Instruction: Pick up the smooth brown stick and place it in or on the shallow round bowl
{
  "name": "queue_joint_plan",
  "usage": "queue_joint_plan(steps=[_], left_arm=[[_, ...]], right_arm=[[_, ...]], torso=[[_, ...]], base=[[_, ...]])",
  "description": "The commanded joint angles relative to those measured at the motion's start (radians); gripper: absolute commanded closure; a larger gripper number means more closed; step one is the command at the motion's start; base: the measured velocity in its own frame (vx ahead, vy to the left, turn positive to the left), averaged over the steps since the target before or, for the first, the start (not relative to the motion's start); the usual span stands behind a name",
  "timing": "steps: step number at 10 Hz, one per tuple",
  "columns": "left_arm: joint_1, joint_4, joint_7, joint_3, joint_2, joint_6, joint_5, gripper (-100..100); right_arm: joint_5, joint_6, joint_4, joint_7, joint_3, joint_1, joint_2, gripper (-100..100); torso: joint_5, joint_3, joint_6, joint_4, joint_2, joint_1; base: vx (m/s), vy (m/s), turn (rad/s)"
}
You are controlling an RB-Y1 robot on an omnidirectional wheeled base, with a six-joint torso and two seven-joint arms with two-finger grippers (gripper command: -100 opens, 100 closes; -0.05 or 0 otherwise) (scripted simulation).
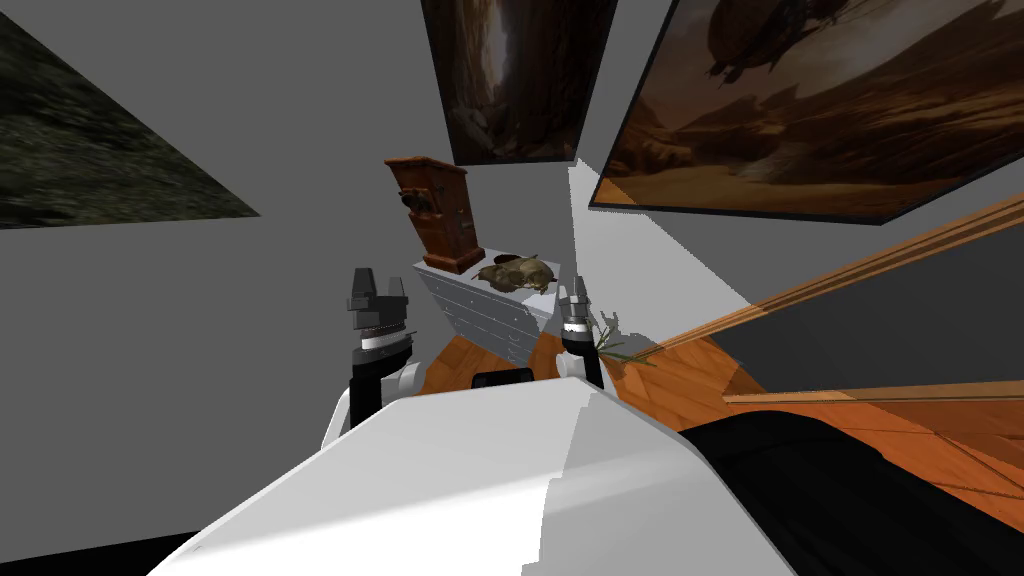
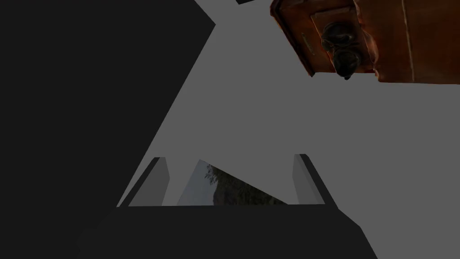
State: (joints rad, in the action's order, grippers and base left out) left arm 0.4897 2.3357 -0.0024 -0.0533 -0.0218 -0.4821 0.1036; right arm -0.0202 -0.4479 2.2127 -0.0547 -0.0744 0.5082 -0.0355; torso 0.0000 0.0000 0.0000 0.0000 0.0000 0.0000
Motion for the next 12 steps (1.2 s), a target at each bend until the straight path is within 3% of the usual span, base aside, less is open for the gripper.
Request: queue_joint_plan(steps=[1,4,5,7,12], left_arm=[[0.000,0.000,0.000,0.000,0.000,0.000,0.000,0],[0.000,0.000,0.000,0.000,0.000,0.000,0.000,0],[0.000,0.000,0.000,0.000,0.000,0.000,0.000,0],[0.000,0.000,0.000,0.000,0.000,0.000,0.000,0],[0.000,0.000,0.000,0.000,0.000,0.000,0.000,0]], right_arm=[[0.003,-0.002,-0.014,-0.001,-0.006,0.006,-0.049,-100],[0.009,-0.011,-0.047,0.000,-0.021,0.019,-0.137,-100],[0.009,-0.011,-0.047,0.000,-0.021,0.019,-0.148,-100],[0.017,-0.023,-0.081,0.003,-0.037,0.033,-0.218,-100],[0.026,-0.039,-0.126,0.009,-0.060,0.049,-0.343,-100]], torso=[[0.000,0.000,0.000,0.000,0.000,0.000],[0.000,0.005,0.000,0.002,0.008,0.000],[0.000,0.004,0.000,0.002,0.008,-0.001],[0.000,0.002,0.000,0.001,0.003,-0.001],[0.000,0.002,0.000,0.001,0.004,-0.002]], base=[[-0.073,0.020,-0.135],[-0.122,0.005,-0.130],[-0.053,-0.015,-0.033],[-0.046,-0.008,-0.107],[-0.047,-0.018,-0.049]])
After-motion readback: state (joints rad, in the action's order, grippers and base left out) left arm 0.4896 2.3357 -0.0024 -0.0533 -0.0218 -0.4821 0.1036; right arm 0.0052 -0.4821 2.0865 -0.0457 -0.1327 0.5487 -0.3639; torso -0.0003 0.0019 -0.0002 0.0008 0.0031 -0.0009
